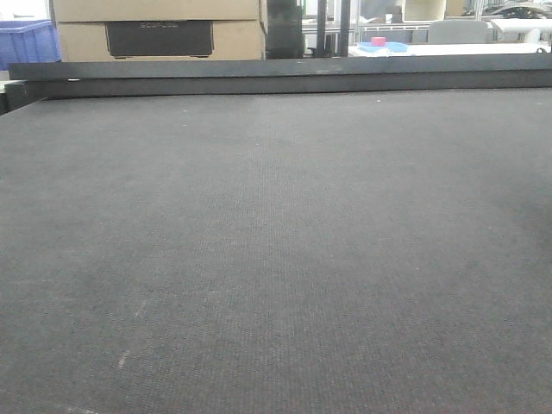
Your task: Place valve from conveyor to right shelf box
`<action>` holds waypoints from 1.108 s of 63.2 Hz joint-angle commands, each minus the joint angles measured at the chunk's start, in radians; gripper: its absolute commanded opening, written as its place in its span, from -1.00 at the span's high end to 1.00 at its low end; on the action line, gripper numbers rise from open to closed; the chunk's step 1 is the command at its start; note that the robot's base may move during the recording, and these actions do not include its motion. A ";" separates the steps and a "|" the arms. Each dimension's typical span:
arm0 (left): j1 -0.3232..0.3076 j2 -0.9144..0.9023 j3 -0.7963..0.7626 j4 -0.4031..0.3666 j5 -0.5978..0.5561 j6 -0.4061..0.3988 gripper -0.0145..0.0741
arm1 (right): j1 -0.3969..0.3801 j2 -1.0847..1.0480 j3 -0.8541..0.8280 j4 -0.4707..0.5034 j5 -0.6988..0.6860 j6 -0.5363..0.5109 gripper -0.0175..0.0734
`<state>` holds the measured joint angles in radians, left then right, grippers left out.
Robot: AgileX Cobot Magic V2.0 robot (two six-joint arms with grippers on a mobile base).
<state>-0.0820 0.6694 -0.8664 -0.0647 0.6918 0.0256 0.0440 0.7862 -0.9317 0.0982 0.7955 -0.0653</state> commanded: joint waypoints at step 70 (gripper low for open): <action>-0.006 -0.009 -0.006 -0.014 -0.060 -0.002 0.92 | -0.002 -0.009 -0.008 -0.003 -0.087 -0.004 0.97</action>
<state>-0.0820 0.6664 -0.8664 -0.0683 0.6899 0.0256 0.0440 0.7862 -0.9295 0.1035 0.7789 -0.0653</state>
